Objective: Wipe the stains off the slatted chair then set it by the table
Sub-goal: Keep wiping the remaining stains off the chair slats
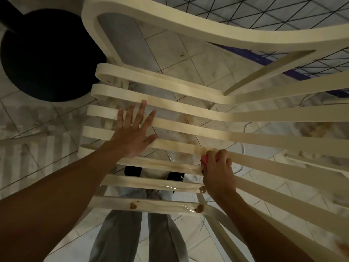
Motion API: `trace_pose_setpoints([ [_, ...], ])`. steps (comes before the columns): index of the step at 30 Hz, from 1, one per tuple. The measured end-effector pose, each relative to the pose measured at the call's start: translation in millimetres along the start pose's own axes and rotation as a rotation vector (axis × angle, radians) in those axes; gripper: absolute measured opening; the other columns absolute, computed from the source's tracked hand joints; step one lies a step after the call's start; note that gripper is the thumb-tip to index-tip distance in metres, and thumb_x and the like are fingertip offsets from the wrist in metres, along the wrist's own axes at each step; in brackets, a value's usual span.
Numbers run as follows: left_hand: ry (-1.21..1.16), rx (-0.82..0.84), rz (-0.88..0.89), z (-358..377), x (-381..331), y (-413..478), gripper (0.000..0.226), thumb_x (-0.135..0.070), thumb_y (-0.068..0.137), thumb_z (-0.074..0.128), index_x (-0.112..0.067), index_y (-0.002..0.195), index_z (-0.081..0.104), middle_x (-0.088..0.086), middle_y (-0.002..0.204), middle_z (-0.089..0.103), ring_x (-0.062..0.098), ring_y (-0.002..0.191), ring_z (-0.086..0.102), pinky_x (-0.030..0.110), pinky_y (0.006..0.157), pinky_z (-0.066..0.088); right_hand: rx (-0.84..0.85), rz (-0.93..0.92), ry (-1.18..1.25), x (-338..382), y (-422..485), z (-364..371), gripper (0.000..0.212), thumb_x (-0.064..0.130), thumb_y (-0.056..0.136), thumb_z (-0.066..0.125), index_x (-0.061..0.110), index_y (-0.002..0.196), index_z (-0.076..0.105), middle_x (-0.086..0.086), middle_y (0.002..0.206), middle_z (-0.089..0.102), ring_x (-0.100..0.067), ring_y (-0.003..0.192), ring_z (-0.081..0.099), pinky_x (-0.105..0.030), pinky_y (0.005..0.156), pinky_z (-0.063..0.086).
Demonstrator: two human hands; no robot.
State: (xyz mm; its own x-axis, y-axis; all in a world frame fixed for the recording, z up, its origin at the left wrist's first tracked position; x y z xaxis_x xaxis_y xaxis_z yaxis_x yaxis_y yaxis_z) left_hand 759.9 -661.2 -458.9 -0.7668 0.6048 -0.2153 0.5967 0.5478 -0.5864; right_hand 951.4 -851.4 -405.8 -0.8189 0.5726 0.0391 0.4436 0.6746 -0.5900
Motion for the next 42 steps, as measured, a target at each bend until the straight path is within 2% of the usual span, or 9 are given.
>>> trace_pose_setpoints([
  [4,0.01,0.005,-0.002,0.3,0.6,0.6,0.077,-0.067,0.094,0.012,-0.035,0.15,-0.029,0.0,0.147,-0.052,0.032,0.144,-0.034,0.057,0.115,-0.019,0.069,0.07,-0.135,-8.0,-2.9,7.8,0.059,0.037,0.094,0.064,0.014,0.14,0.035,-0.014,0.136,0.044,-0.033,0.117,0.054,-0.042,0.104,0.043],
  [8,0.016,0.007,0.0,0.9,2.2,1.0,0.077,-0.067,0.094,0.013,-0.036,0.15,-0.029,0.0,0.147,-0.052,0.032,0.145,-0.031,0.057,0.116,-0.019,0.173,-0.021,-0.099,-13.1,0.2,10.4,0.061,0.041,0.095,0.062,0.017,0.143,0.032,-0.012,0.138,0.046,-0.031,0.121,0.053,-0.041,0.105,0.045],
  [12,0.018,0.009,-0.007,1.9,1.8,1.3,0.077,-0.069,0.092,0.01,-0.037,0.15,-0.029,-0.001,0.147,-0.052,0.032,0.146,-0.031,0.057,0.116,-0.018,0.292,-0.199,-0.139,-16.0,-5.2,12.6,0.054,0.033,0.092,0.064,0.02,0.137,0.039,-0.007,0.135,0.048,-0.026,0.123,0.046,-0.037,0.109,0.037],
  [24,0.056,0.041,-0.024,4.4,2.0,4.6,0.08,-0.072,0.08,-0.007,-0.035,0.146,-0.035,0.002,0.144,-0.055,0.036,0.145,-0.03,0.059,0.114,-0.02,0.318,-0.147,0.182,-15.2,17.9,20.3,0.063,0.005,0.076,0.078,0.017,0.129,0.046,-0.002,0.12,0.05,-0.02,0.105,0.047,-0.036,0.094,0.045],
  [28,0.065,0.032,-0.025,5.6,2.7,5.9,0.079,-0.073,0.08,-0.007,-0.036,0.143,-0.039,0.003,0.144,-0.056,0.038,0.146,-0.028,0.06,0.114,-0.019,0.272,-0.228,0.255,-11.5,23.7,34.7,0.051,0.001,0.073,0.075,0.026,0.112,0.053,0.0,0.107,0.052,-0.024,0.097,0.051,-0.039,0.084,0.05],
  [31,0.062,0.021,-0.026,6.2,2.0,6.6,0.078,-0.073,0.082,-0.006,-0.036,0.141,-0.041,0.003,0.143,-0.056,0.039,0.146,-0.027,0.061,0.115,-0.017,0.208,-0.282,0.308,-3.6,24.7,34.4,0.032,-0.007,0.08,0.058,0.017,0.101,0.06,-0.001,0.098,0.055,-0.026,0.091,0.053,-0.042,0.081,0.051],
  [35,0.058,0.009,-0.025,7.0,1.7,5.8,0.075,-0.073,0.085,-0.003,-0.038,0.137,-0.043,0.003,0.143,-0.056,0.038,0.146,-0.027,0.061,0.115,-0.016,0.254,-0.32,0.315,14.1,23.9,33.3,0.028,-0.002,0.088,0.053,0.017,0.109,0.058,-0.002,0.107,0.052,-0.027,0.102,0.048,-0.041,0.092,0.046],
  [39,0.043,0.023,-0.028,5.2,0.0,6.7,0.074,-0.073,0.082,-0.003,-0.041,0.134,-0.045,0.0,0.142,-0.057,0.036,0.145,-0.03,0.06,0.114,-0.019,0.24,-0.348,0.37,28.2,21.3,32.3,0.023,-0.001,0.089,0.051,0.014,0.103,0.059,0.001,0.101,0.052,-0.027,0.101,0.047,-0.046,0.092,0.044],
  [42,0.034,0.013,-0.027,5.0,0.3,5.6,0.075,-0.073,0.081,-0.003,-0.041,0.137,-0.042,0.0,0.143,-0.056,0.036,0.146,-0.029,0.06,0.114,-0.019,0.221,-0.33,0.406,22.3,18.3,33.6,0.022,0.009,0.09,0.054,0.023,0.107,0.059,0.001,0.105,0.053,-0.026,0.1,0.049,-0.047,0.09,0.047],
])
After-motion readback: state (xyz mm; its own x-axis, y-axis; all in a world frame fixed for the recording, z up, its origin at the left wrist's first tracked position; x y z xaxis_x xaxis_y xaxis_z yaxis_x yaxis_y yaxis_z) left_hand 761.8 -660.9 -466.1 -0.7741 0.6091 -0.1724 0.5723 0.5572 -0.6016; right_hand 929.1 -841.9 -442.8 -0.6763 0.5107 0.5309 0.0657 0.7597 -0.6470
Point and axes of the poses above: each hand's wrist, its own y-axis towards the middle knuckle, its own z-axis out of the palm, x = y × z, the point moved 4 cm from there along y, towards the middle knuckle
